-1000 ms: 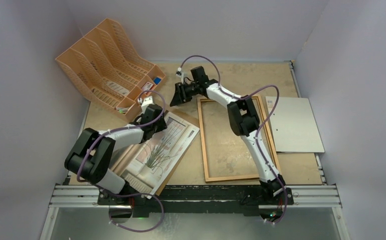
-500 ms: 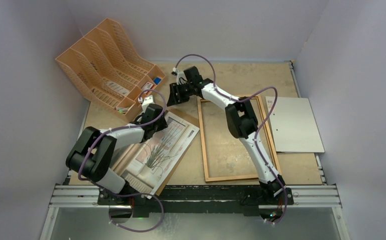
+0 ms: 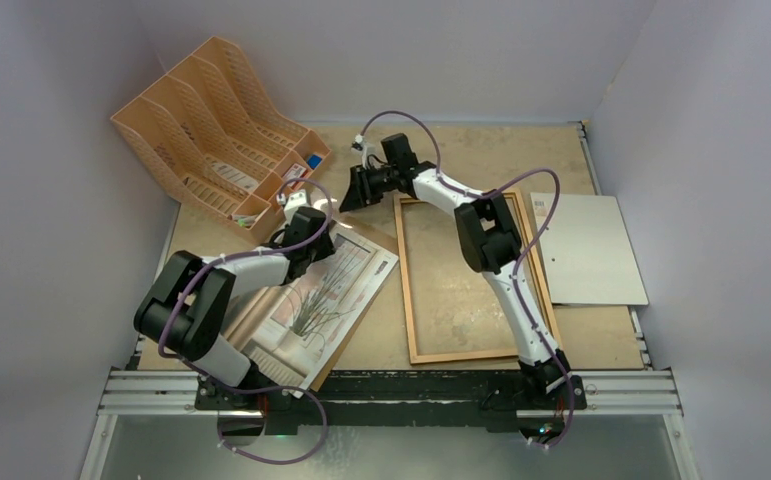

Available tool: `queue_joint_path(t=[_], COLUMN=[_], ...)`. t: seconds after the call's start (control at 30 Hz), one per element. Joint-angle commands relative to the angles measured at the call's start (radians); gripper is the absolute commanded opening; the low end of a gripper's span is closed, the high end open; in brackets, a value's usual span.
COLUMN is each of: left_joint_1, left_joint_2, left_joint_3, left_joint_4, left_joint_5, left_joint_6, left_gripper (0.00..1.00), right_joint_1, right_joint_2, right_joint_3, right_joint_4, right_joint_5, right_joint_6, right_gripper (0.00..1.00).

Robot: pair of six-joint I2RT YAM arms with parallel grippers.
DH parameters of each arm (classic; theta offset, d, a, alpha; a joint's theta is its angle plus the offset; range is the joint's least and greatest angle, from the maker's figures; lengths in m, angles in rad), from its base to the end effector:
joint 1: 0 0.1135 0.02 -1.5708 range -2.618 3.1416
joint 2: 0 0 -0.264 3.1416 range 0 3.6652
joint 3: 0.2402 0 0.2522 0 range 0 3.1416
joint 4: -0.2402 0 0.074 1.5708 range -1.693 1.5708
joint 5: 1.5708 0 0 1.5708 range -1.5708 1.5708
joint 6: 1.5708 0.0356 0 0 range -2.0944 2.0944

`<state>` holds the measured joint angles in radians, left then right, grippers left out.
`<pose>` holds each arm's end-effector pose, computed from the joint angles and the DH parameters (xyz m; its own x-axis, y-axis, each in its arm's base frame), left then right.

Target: Put the photo into the frame

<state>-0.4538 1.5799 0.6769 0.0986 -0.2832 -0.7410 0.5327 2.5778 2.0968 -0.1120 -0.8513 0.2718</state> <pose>0.2706 -0.1209 0.1444 -0.6443 -0.4069 -0.6476 -0.2550 0.9126 -0.3196 0.4765 0.3120 0.1400 -0.6978 -0.2060 -0.6860 -0.7107 0.3179 0.6275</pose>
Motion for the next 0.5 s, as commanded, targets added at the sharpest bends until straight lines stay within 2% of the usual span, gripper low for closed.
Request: queue_joint_path(t=[0.0, 0.17, 0.47], left_joint_1=[-0.003, -0.003, -0.003], left_joint_2=[0.083, 0.080, 0.071], left_joint_3=[-0.069, -0.071, -0.074], left_joint_4=[-0.213, -0.211, -0.202], left_joint_5=[0.091, 0.091, 0.096], left_joint_6=[-0.024, -0.023, -0.023], left_gripper=[0.39, 0.38, 0.38], right_joint_1=[0.057, 0.057, 0.058], right_joint_2=[-0.062, -0.061, 0.013], right_joint_3=[-0.028, -0.034, 0.060], right_joint_4=[-0.031, -0.029, -0.128], right_joint_5=[-0.264, -0.289, -0.268], right_joint_6=[0.026, -0.006, -0.077], right_gripper=[0.40, 0.38, 0.43])
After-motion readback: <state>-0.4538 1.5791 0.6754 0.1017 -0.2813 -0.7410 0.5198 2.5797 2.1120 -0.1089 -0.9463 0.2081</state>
